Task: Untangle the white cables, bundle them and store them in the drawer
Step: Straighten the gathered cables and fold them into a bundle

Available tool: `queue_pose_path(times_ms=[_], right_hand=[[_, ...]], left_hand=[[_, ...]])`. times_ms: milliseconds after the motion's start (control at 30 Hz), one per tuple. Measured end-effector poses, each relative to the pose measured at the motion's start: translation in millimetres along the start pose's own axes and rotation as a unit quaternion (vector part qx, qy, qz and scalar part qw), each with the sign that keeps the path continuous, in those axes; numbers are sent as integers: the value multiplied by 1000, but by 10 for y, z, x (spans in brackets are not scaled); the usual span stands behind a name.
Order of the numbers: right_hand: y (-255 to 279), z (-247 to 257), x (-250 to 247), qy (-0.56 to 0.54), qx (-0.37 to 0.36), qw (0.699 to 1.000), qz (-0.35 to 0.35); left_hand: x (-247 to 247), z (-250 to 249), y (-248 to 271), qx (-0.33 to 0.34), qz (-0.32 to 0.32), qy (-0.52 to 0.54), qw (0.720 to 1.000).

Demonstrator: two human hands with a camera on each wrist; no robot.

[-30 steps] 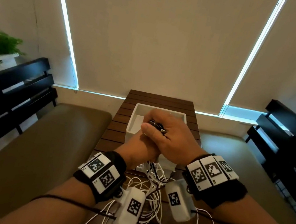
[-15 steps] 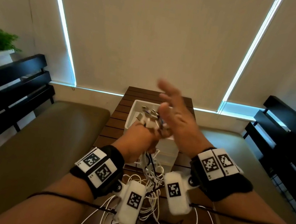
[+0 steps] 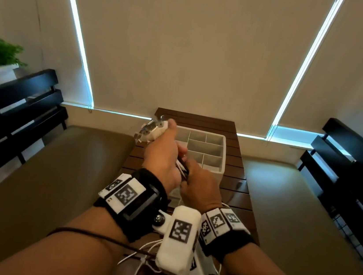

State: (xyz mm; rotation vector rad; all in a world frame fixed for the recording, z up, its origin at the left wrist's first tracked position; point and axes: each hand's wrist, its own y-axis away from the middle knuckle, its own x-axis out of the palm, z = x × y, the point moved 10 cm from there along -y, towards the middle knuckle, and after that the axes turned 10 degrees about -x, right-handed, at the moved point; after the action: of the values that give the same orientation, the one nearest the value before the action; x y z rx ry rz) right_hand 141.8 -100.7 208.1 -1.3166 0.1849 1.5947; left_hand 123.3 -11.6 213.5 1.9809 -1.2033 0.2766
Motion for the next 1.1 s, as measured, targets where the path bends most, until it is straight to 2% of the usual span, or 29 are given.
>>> queue_pose_path(times_ms=[100, 167, 267, 433, 500, 567, 633, 800, 900, 1000, 1100], right_hand=[[18, 10, -46, 19, -38, 999, -25], [14, -3, -81, 13, -68, 997, -17], [20, -81, -100, 4, -70, 998, 7], [32, -294, -93, -113, 12, 993, 28], [57, -316, -21, -193, 52, 978, 55], [96, -303, 69, -288, 83, 951, 82], [128, -304, 137, -321, 93, 936, 111], [267, -512, 293, -225, 86, 954, 177], [340, -608, 260, -199, 88, 961, 170], [401, -691, 179, -217, 100, 959, 150], [448, -794, 141, -180, 108, 964, 162]], left_hand=[[-45, 10, -23, -17, -16, 61, 998], [-3, -66, -47, 0, 18, 78, 997], [98, -276, -37, 36, 85, 69, 993], [240, -740, 104, 111, 156, 31, 981], [266, -885, 170, 135, 171, 20, 976], [279, -986, 190, 152, 183, 6, 971], [239, -1090, 180, 171, 178, -10, 969], [48, -1257, 61, 195, 132, -22, 972], [-41, -1341, 9, 210, 114, -20, 971], [-106, -1461, -45, 215, 109, -3, 970], [-153, -1606, -76, 224, 105, 5, 969]])
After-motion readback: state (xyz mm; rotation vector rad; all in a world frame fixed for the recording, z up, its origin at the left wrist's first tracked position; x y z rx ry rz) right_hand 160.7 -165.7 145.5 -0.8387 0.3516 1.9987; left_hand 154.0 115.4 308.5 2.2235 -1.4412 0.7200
